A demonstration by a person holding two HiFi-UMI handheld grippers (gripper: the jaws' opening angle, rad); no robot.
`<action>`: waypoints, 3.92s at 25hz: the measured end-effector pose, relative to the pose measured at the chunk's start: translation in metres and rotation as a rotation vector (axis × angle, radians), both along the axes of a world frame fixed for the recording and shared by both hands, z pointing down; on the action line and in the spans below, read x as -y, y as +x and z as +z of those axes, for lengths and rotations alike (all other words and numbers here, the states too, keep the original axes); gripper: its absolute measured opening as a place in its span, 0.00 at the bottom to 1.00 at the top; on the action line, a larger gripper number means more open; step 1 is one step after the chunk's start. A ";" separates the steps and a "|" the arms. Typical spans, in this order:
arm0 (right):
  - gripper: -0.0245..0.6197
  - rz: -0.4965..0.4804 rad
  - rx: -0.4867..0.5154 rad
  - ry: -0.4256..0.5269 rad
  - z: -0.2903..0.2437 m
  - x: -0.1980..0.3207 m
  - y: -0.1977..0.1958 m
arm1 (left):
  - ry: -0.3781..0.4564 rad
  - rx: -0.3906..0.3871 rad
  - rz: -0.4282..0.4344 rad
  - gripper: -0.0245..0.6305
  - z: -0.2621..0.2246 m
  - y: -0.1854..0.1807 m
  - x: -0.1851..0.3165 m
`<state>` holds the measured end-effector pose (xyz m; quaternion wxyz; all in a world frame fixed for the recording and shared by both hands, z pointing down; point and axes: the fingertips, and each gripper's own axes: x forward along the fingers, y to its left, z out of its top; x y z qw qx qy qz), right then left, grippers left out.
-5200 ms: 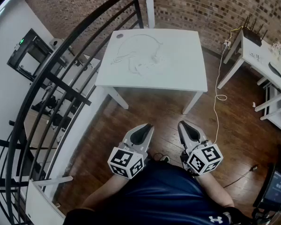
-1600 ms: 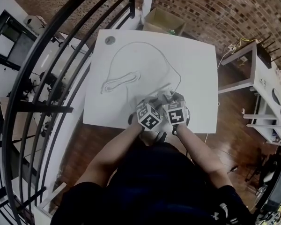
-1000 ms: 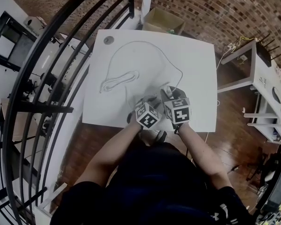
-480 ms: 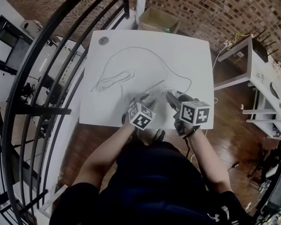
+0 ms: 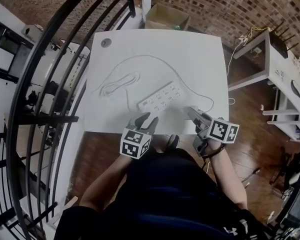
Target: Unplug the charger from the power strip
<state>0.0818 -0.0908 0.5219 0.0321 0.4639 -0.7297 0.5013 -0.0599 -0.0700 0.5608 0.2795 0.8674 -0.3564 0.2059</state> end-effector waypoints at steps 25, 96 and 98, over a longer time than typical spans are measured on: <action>0.26 0.140 0.094 -0.163 0.110 -0.017 0.016 | -0.012 0.082 0.046 0.20 -0.007 0.028 -0.006; 0.05 -0.003 -0.156 0.407 -0.108 0.002 -0.004 | 0.206 -0.211 0.075 0.16 -0.143 0.037 0.009; 0.05 -0.028 -0.180 0.454 -0.116 -0.002 -0.019 | 0.239 -0.213 0.094 0.15 -0.153 0.040 0.007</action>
